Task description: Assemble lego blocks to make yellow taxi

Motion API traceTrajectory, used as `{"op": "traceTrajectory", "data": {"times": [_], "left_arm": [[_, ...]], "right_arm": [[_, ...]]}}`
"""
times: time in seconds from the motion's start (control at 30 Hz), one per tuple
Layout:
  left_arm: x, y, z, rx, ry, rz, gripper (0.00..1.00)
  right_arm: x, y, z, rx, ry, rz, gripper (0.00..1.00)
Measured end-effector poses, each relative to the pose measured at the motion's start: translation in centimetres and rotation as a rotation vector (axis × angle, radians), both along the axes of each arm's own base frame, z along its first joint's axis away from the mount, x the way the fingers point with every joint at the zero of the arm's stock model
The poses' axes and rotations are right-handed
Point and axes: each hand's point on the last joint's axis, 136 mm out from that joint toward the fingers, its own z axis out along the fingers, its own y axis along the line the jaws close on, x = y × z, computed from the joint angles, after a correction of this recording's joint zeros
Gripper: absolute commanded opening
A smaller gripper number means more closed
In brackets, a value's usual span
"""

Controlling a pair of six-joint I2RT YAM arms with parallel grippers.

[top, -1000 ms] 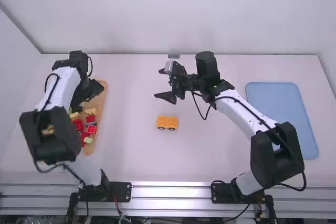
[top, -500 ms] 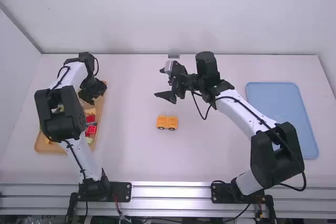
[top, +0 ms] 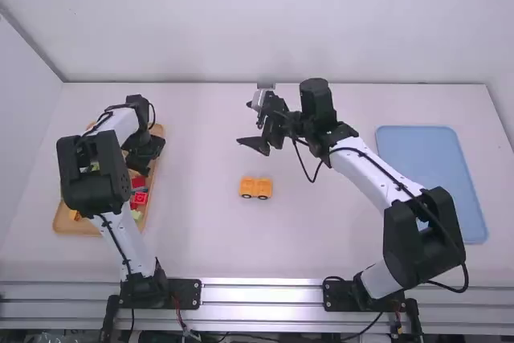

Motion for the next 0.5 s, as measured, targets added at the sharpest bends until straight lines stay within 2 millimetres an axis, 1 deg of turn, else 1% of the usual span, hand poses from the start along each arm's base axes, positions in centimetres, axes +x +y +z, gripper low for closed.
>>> {"op": "traceTrajectory", "data": {"times": [0.07, 0.1, 0.17, 0.4, 0.47, 0.5], "left_arm": [[-0.4, 0.1, 0.0, 0.01, 0.013, 0.037, 0.78], [-0.8, 0.2, 0.1, 0.018, 0.026, 0.059, 0.81], [-1.0, 0.4, 0.1, 0.03, 0.032, 0.091, 0.8], [0.4, 1.1, -0.1, 0.063, -0.046, 0.155, 0.79], [0.4, 1.1, -0.6, 0.067, -0.056, 0.162, 0.83], [0.1, 1.1, -0.9, 0.065, -0.051, 0.167, 0.88]], "right_arm": [[0.1, 0.0, 0.1, 0.001, -0.01, 0.0, 0.99], [0.1, 0.0, 0.1, 0.003, -0.009, -0.001, 0.99], [0.1, 0.0, 0.2, 0.004, -0.014, -0.001, 0.99], [0.2, 0.1, 0.4, 0.009, -0.025, -0.001, 0.99], [0.2, 0.1, 0.4, 0.009, -0.024, -0.001, 0.99], [0.2, 0.1, 0.4, 0.009, -0.023, -0.002, 0.99]]}}
